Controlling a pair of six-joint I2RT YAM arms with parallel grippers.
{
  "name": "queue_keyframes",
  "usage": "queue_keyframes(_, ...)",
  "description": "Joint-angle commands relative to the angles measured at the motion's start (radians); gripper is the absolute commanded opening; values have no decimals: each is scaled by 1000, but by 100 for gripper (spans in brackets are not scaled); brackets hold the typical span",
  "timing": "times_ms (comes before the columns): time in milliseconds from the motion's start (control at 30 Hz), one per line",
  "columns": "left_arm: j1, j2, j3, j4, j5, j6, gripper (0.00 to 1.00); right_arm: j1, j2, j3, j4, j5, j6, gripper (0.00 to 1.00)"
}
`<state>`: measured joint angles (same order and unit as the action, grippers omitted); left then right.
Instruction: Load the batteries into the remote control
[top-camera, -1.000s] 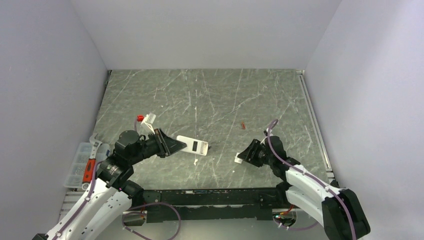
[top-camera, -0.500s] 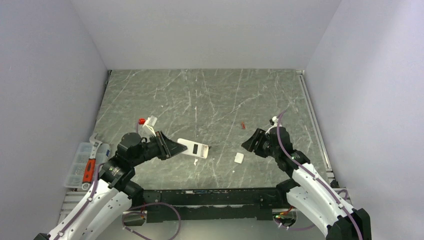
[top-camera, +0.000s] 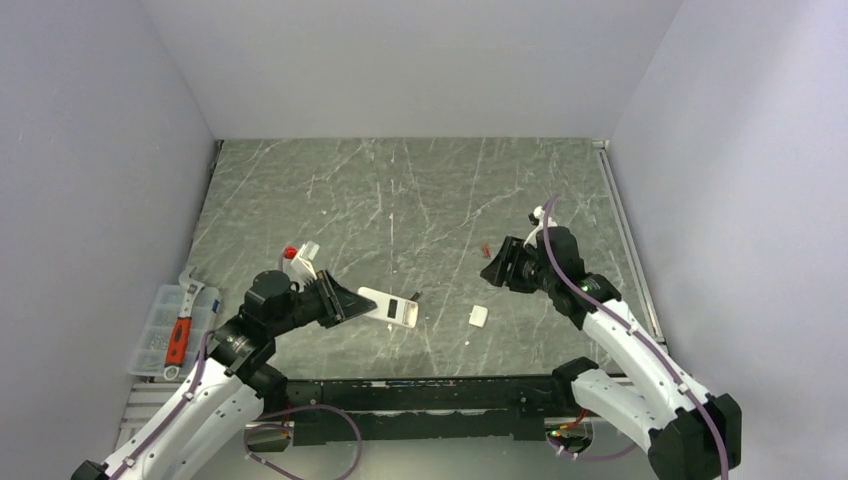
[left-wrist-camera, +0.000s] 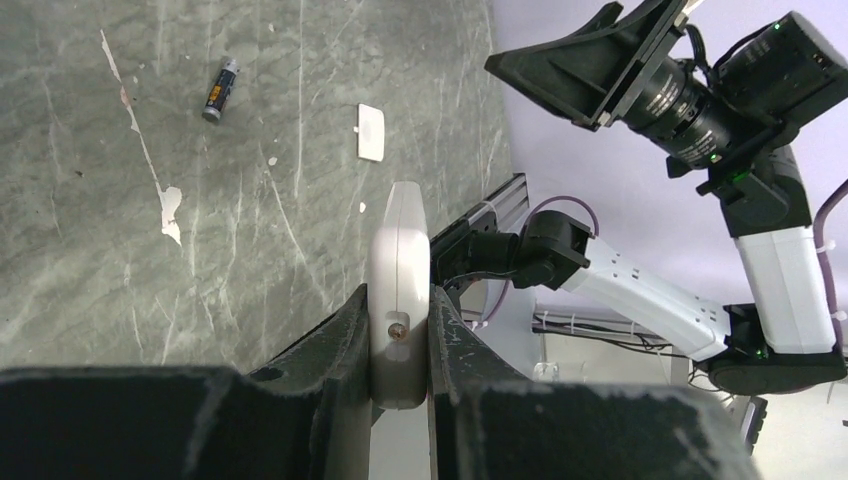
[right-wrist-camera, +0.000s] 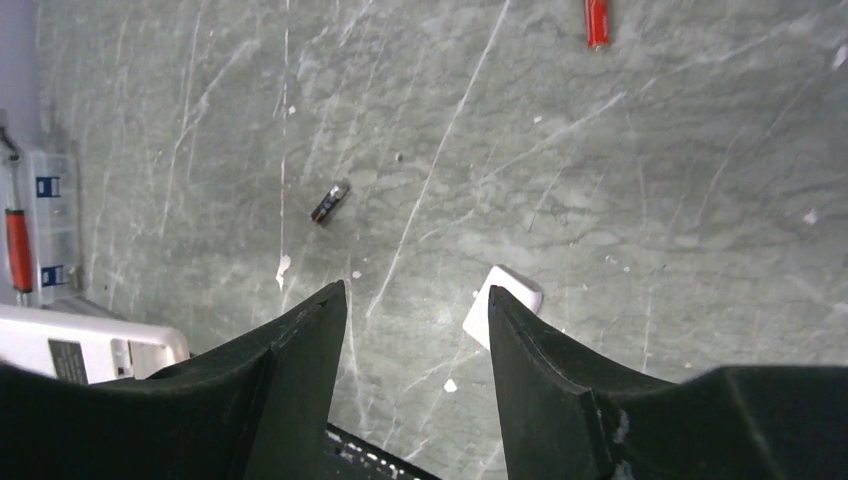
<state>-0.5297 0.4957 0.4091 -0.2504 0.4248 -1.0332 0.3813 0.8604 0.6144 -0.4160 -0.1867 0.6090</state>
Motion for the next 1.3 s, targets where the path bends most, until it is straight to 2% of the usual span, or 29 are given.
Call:
queue_keyframes(0,4,-24,-8,28,6,-21,0,1,72,126,-33,91,-98,56)
queue_keyframes(400,4,-40,-84,28,4,-60,0,4,392,315,-39,214,-217,54)
queue_keyframes(1033,4,-8,-321,207,-5,-185,0,1,748,478,-18,292,-279,47)
queue_keyframes(1267,4,18,-396,356,-24,-214,0,-9,854,523,-16,287,-305,41)
